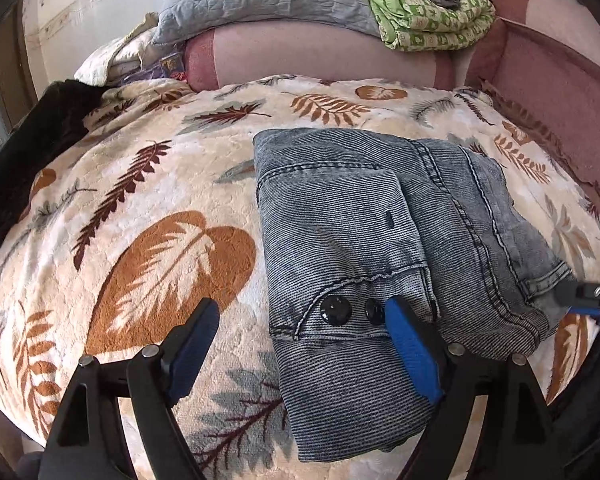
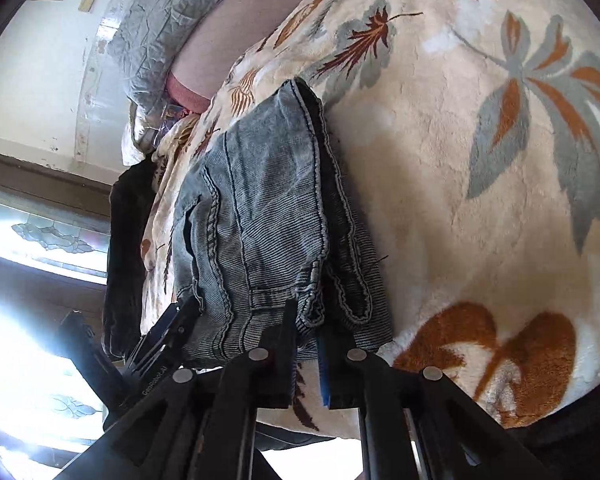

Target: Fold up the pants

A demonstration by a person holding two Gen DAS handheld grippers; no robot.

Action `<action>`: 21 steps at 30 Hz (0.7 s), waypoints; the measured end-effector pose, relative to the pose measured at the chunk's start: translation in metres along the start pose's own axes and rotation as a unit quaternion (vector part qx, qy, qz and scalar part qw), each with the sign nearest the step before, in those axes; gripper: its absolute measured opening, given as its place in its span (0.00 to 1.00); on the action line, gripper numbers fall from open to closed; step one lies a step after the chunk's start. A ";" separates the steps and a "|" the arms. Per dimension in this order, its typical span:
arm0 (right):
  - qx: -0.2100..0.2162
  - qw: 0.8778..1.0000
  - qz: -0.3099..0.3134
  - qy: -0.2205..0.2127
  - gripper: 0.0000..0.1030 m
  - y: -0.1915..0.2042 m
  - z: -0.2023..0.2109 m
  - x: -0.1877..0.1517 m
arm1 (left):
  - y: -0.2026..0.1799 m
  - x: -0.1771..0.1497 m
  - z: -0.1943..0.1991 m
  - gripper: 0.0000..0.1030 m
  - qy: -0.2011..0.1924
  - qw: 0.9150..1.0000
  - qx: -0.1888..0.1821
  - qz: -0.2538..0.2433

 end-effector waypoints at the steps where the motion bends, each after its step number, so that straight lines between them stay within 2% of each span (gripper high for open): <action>1: -0.002 1.000 0.010 -0.012 0.13 0.008 0.008 0.006 | -0.001 0.000 0.001 0.84 -0.003 1.000 0.003 -0.005; 4: 0.008 0.998 0.049 -0.040 0.13 0.040 0.027 0.019 | 0.001 -0.001 0.000 0.84 -0.004 1.000 -0.001 0.005; 8: 0.004 0.997 0.071 -0.038 0.13 0.064 0.021 0.025 | 0.003 -0.002 -0.001 0.84 -0.006 1.000 -0.004 0.007; 11: -0.026 0.996 0.073 -0.036 0.13 0.056 0.021 0.024 | 0.003 -0.002 -0.001 0.84 -0.006 1.000 -0.005 0.008; 15: -0.054 0.996 0.066 -0.013 0.13 0.030 0.026 0.012 | 0.003 -0.003 0.000 0.84 -0.010 1.000 -0.010 0.010; 17: -0.070 0.995 0.065 -0.027 0.13 0.023 0.037 0.015 | 0.003 -0.003 -0.001 0.84 -0.012 1.000 -0.011 0.010; 19: -0.062 0.995 0.064 -0.052 0.13 0.031 0.048 0.023 | 0.003 -0.003 -0.001 0.84 -0.011 1.000 -0.011 0.009; 21: -0.033 0.995 0.070 -0.071 0.13 0.049 0.052 0.033 | 0.003 -0.003 -0.001 0.84 -0.011 1.000 -0.011 0.007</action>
Point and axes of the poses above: each gripper's, at about its wrist camera, not at the fingertips, and z roughly against the way its jaws point, y to its left, x to its top, the point moved 8 cm from there along -z, roughly the way its jaws point, and after that the axes turned 7 degrees about -y, right-handed, at the moved point
